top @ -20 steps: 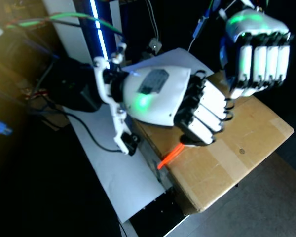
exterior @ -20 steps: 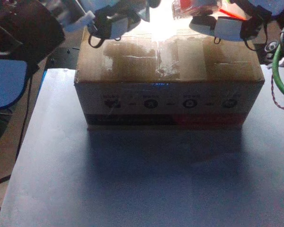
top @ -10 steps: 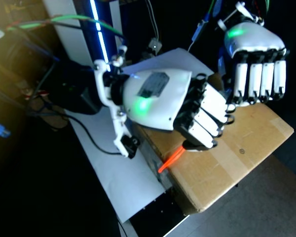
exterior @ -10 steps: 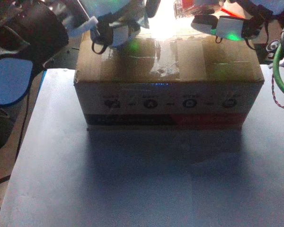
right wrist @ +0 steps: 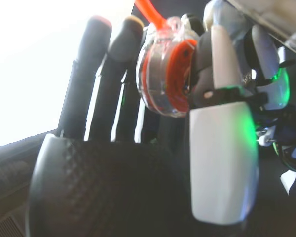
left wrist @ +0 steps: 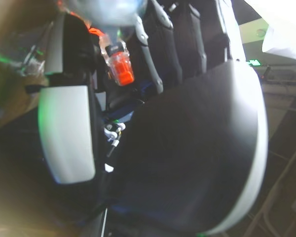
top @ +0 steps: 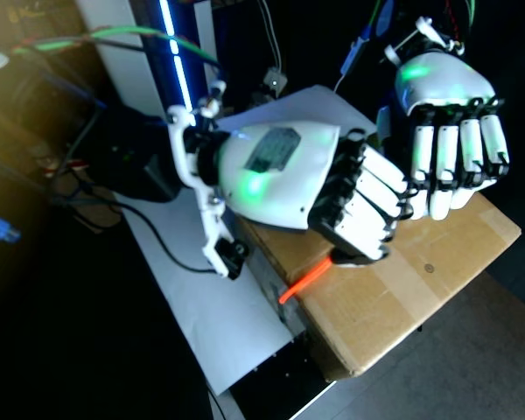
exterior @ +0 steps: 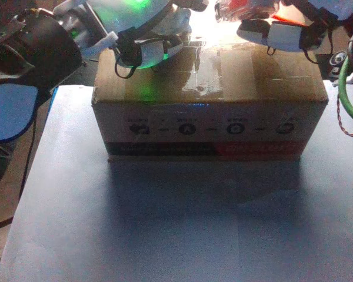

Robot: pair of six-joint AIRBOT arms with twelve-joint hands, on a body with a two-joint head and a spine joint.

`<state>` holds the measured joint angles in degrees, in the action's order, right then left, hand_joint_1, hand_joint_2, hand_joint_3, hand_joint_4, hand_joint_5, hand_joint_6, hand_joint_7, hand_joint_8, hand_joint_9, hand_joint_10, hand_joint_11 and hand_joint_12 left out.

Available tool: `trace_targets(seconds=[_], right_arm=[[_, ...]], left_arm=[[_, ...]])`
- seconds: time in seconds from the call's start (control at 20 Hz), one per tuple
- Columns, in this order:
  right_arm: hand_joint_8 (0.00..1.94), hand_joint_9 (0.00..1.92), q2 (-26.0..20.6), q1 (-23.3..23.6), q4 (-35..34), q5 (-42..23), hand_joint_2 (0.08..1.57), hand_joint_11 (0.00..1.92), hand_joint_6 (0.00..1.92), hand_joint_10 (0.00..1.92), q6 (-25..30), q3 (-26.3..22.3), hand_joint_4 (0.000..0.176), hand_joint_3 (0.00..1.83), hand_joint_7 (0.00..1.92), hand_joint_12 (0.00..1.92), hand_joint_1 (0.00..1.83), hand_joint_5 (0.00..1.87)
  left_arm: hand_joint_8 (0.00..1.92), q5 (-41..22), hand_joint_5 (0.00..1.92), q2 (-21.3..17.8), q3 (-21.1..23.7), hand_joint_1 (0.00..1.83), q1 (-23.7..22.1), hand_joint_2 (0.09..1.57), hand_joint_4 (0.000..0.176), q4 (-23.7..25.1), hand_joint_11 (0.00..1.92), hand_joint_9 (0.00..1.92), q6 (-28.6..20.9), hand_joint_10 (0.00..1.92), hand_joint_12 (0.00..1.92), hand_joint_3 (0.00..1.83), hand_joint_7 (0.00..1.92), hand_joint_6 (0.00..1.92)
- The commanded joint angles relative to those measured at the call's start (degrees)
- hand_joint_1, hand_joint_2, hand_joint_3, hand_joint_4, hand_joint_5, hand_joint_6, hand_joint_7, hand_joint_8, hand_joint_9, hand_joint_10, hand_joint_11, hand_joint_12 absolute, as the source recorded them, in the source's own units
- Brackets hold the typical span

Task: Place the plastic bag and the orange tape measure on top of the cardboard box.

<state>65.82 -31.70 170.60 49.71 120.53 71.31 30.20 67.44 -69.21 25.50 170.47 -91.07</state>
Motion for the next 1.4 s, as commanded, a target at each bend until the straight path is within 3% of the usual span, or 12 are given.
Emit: trace_targets(seconds=[0.0, 0.1, 0.15, 0.2, 0.25, 0.45, 0.55, 0.75, 1.0, 1.2, 1.25, 1.35], right_arm=[[1.22, 1.00, -0.04, 0.74, 1.97, 7.62, 1.12, 0.98, 0.90, 1.48, 0.08, -0.26, 0.000, 0.00, 1.01, 1.71, 1.26, 0.91], [1.30, 0.92, -0.12, 0.74, 1.97, 8.08, 1.14, 0.89, 0.90, 1.57, 0.09, -0.47, 0.000, 0.00, 0.97, 1.77, 1.26, 0.90], [1.44, 0.81, -0.41, 0.74, 1.97, 8.30, 1.11, 0.78, 0.98, 1.63, 0.09, -0.86, 0.000, 0.00, 0.82, 1.82, 1.18, 0.96], [1.48, 0.65, -0.67, 0.68, 1.97, 8.53, 0.96, 0.60, 1.08, 1.64, 0.09, -1.23, 0.000, 0.00, 0.66, 1.85, 1.15, 0.65], [1.48, 0.61, -0.83, 0.61, 1.97, 8.69, 0.94, 0.55, 1.06, 1.65, 0.09, -1.41, 0.000, 0.00, 0.62, 1.86, 1.13, 0.61], [1.29, 0.42, -1.66, 0.24, 1.97, 9.27, 0.90, 0.36, 0.94, 1.53, 0.09, -2.10, 0.000, 0.00, 0.45, 1.82, 1.04, 0.46], [1.06, 0.35, -1.77, 0.24, 1.97, 9.45, 0.88, 0.29, 0.79, 1.43, 0.09, -2.23, 0.000, 0.00, 0.40, 1.77, 1.01, 0.46], [1.04, 0.32, -2.35, 0.19, 1.97, 9.83, 0.87, 0.29, 0.64, 1.46, 0.09, -2.75, 0.000, 0.00, 0.39, 1.78, 0.95, 0.49], [0.93, 0.33, -2.88, 0.19, 1.97, 10.40, 0.87, 0.30, 0.68, 1.43, 0.11, -3.17, 0.000, 0.00, 0.38, 1.75, 0.92, 0.49], [1.06, 0.36, -4.05, 0.20, 1.97, 11.78, 0.84, 0.33, 0.71, 1.43, 0.22, -4.52, 0.000, 0.00, 0.38, 1.77, 0.85, 0.48], [1.23, 0.39, -4.79, 0.20, 1.97, 12.37, 0.84, 0.40, 0.76, 1.58, 0.32, -5.46, 0.000, 0.00, 0.35, 1.88, 0.80, 0.44], [1.30, 0.38, -5.23, 0.20, 1.97, 13.31, 0.84, 0.42, 0.86, 1.67, 0.34, -6.58, 0.000, 0.00, 0.34, 1.92, 0.77, 0.38]], left_arm=[[0.13, 5.52, 0.64, -0.39, 0.05, 1.03, -0.03, 1.02, 0.000, 1.75, 0.19, 0.32, -0.46, 0.96, 1.62, 0.00, 0.60, 0.00], [0.12, 5.71, 0.54, -0.85, 0.32, 1.08, 0.06, 1.02, 0.000, 1.69, 0.23, 0.31, -0.57, 0.96, 1.63, 0.00, 0.57, 0.00], [0.12, 5.79, 0.49, -1.19, 0.68, 1.08, 0.09, 1.03, 0.000, 1.81, 0.23, 0.30, -0.57, 1.00, 1.64, 0.00, 0.56, 0.00], [0.11, 5.88, 0.48, -1.56, 1.04, 1.08, 0.09, 1.03, 0.000, 1.92, 0.23, 0.29, -0.57, 0.96, 1.60, 0.00, 0.54, 0.00], [0.10, 5.98, 0.50, -1.73, 1.22, 1.09, 0.09, 1.02, 0.000, 1.95, 0.22, 0.31, -0.57, 0.92, 1.59, 0.00, 0.55, 0.01], [0.07, 6.66, 0.48, -2.80, 2.12, 1.07, 0.39, 1.01, 0.000, 1.95, 0.16, 0.29, -0.57, 0.89, 1.58, 0.00, 0.54, 0.00], [0.06, 7.09, 0.49, -3.12, 2.44, 1.06, 0.44, 1.00, 0.000, 1.95, 0.19, 0.30, -0.57, 0.88, 1.55, 0.00, 0.55, 0.01], [0.05, 7.37, 0.50, -3.51, 2.81, 1.01, 0.64, 1.02, 0.000, 1.93, 0.21, 0.31, -0.57, 0.88, 1.54, 0.00, 0.54, 0.01], [0.05, 7.76, 0.48, -3.73, 3.06, 0.98, 0.76, 1.03, 0.000, 1.90, 0.20, 0.27, -0.57, 0.96, 1.59, 0.00, 0.54, 0.00], [0.08, 8.30, 0.49, -4.44, 3.86, 0.97, 0.79, 1.04, 0.000, 2.08, 0.23, 0.30, -0.57, 0.97, 1.56, 0.00, 0.57, 0.01], [0.08, 8.58, 0.49, -4.87, 4.38, 0.95, 0.79, 1.04, 0.000, 2.10, 0.25, 0.30, -0.57, 0.96, 1.54, 0.00, 0.56, 0.00], [0.08, 9.09, 0.52, -5.67, 5.27, 1.00, 0.83, 1.02, 0.000, 2.10, 0.27, 0.33, -0.57, 0.96, 1.53, 0.00, 0.56, 0.01]])
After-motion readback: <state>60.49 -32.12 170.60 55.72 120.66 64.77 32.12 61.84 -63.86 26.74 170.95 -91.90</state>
